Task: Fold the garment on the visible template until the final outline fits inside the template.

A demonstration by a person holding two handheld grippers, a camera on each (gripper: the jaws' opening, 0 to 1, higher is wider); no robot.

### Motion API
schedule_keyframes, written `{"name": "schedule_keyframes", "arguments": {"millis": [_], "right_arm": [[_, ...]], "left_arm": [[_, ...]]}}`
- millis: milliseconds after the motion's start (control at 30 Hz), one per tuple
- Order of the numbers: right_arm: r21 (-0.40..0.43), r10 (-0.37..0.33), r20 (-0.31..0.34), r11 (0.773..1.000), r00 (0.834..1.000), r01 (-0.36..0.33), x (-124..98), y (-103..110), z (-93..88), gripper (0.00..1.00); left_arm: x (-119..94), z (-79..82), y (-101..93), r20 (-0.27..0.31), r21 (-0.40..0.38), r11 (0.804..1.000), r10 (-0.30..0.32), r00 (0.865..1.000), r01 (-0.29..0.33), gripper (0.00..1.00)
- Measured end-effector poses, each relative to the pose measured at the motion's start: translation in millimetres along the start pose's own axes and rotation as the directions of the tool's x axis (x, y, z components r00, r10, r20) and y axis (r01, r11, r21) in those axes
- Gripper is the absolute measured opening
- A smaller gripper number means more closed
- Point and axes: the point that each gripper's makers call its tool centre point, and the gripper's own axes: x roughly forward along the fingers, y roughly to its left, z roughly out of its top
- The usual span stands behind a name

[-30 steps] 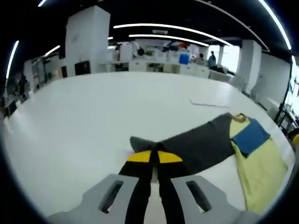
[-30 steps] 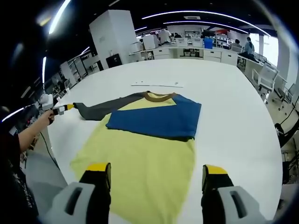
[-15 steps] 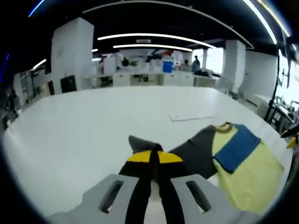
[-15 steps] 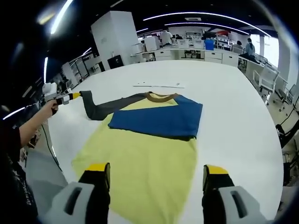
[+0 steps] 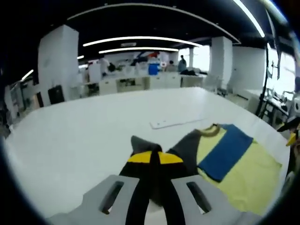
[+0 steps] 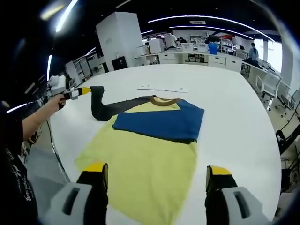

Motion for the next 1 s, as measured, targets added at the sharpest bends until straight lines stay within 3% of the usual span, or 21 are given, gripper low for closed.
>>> {"name": "schedule_keyframes", "arguments": {"millis": [333,567,1000], "right_arm": [[-0.050,0.034,0.011,0.998,0.999,-0.033,-12.7,7.3,2.0,0.93],[-0.078,0.058,0.033,0.995,0.998,-0.056,-19.6,15.3,6.3,0.95],[-0.073,0.074,0.044,0.995,0.996,-0.071,-25.9,18.7,-0.8,0.94]], "left_arm": [[8.9,19.4,-27.6,0.029,0.012,0.999,-0.047,0.998,0.047,0.00],[17.4,28.6,-53.7,0.029,0.023,0.993,-0.115,0.993,0.114,0.00],[39.9,49.5,-104.6,0.045,0.027,0.980,-0.197,0.979,0.196,0.00]]}}
